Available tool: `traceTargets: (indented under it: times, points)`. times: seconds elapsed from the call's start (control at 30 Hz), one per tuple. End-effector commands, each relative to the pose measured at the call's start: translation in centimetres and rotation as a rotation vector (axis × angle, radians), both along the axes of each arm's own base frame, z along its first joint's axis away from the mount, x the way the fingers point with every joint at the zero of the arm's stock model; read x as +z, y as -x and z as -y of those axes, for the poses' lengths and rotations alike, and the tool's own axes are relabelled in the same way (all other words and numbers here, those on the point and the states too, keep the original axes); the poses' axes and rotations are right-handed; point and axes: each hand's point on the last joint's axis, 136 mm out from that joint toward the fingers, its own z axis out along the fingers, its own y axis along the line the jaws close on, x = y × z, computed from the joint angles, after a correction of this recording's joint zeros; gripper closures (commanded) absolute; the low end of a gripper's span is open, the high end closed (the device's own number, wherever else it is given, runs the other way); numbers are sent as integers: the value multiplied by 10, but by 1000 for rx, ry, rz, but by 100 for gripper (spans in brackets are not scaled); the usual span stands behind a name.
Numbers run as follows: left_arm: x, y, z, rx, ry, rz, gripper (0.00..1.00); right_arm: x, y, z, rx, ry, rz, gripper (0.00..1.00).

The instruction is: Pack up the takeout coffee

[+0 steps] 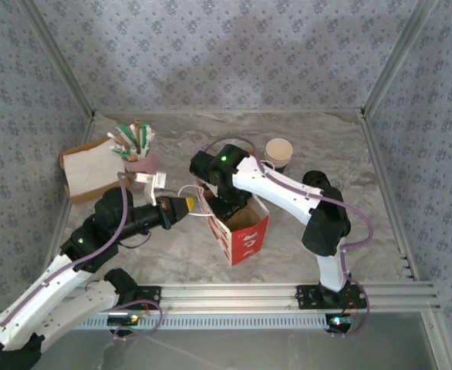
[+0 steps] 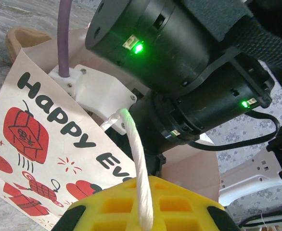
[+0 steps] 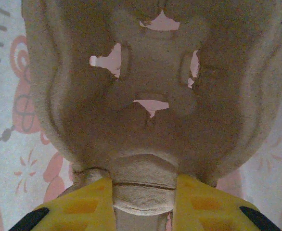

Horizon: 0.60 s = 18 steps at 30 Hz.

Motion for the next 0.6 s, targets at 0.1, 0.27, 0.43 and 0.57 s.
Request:
traceTargets:
  times: [0.1,0.27,0.43,0.57]
  points:
    - [8,-1,1,3,19,37,100,-15,5,0,-21,18,-40,69]
    - [6,-2,0,7,18,36,100,-20,4,2,-28,19,-46,69]
    - [6,-3,0,11,19,37,100,-24,3,2,-35,17,-47,69]
    - [6,-2,0,9,20,36,100,-30,4,3,-35,21,-53,68]
